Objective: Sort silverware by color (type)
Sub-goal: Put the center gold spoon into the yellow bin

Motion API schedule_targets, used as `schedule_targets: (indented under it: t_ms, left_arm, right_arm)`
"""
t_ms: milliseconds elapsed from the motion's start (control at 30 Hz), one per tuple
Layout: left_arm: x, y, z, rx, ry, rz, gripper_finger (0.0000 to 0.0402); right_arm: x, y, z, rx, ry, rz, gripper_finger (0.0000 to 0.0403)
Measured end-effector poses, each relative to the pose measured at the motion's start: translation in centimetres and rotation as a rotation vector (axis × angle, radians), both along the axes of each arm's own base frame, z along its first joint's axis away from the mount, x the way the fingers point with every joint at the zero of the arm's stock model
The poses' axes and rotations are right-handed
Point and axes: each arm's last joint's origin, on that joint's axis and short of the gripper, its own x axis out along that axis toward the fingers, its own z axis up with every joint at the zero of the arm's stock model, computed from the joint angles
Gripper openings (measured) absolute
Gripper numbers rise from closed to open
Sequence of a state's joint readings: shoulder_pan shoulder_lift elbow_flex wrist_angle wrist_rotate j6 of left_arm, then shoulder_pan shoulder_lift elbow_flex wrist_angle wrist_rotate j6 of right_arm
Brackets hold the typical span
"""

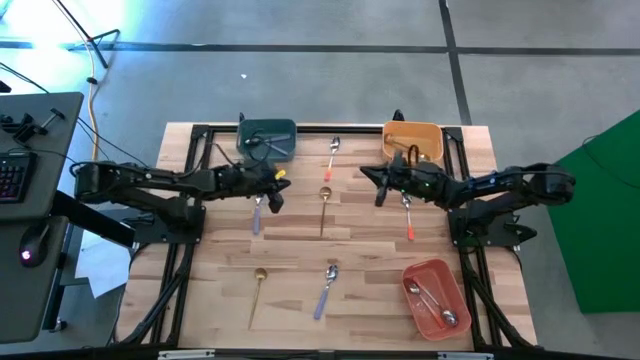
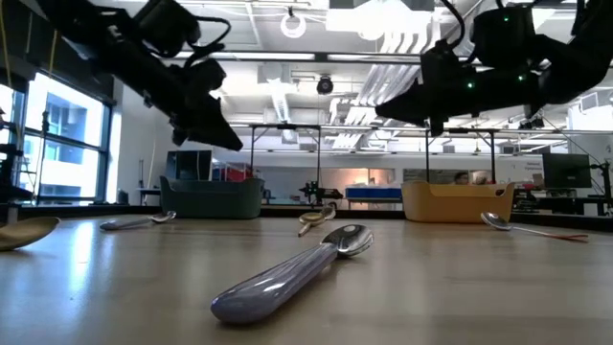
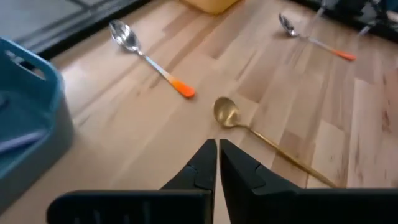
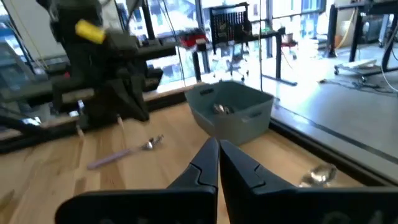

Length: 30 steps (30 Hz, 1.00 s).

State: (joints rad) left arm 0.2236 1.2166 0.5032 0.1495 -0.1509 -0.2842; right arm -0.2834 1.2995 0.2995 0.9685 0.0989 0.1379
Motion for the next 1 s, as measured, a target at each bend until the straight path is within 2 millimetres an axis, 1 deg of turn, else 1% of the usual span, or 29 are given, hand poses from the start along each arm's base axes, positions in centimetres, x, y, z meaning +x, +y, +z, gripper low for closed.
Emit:
schedule_targets:
  t_ms: [100, 200, 300, 400, 500, 567, 733, 867, 1000]
  left_arm:
    - [1.5, -0.3, 0.0, -0.049, 0.018, 0.006, 0.0033]
    - [3.3, -0.9, -0.5, -0.090, 0.041, 0.005, 0.0060]
    - [5.4, -1.9, -1.3, -0.126, 0.068, -0.005, 0.0087]
    - [7.4, -3.2, -1.9, -0.123, 0.097, -0.011, 0.0114]
    - [8.8, -4.5, -2.3, -0.072, 0.138, 0.020, 0.0137]
    - [9.4, -5.2, -2.5, -0.044, 0.172, 0.069, 0.0150]
    - [11.3, -6.3, -2.5, -0.072, 0.157, 0.110, 0.0170]
    - [12.7, -6.6, -3.4, -0.063, 0.173, 0.127, 0.0180]
    - [13.6, -5.6, -5.0, -0.052, 0.213, 0.166, 0.0186]
  right_arm:
    - [-0.2, -0.3, 0.0, 0.007, -0.006, -0.010, 0.0000]
    - [0.1, -0.7, 0.5, -0.036, -0.006, -0.001, 0.0000]
    - [0.3, -1.1, 1.1, -0.068, -0.020, 0.032, 0.0000]
    - [0.6, -1.4, 1.8, -0.087, -0.042, 0.055, 0.0000]
    - [0.8, -1.4, 2.2, -0.110, -0.048, 0.072, 0.0000]
    - [0.8, -1.4, 2.2, -0.115, -0.048, 0.075, 0.0000]
    - [0.8, -1.3, 2.2, -0.099, -0.041, 0.084, 0.0000]
    - [1.0, -0.7, 2.1, -0.090, -0.038, 0.108, 0.0000]
    - [1.2, 0.0, 2.1, -0.118, -0.029, 0.131, 0.0000]
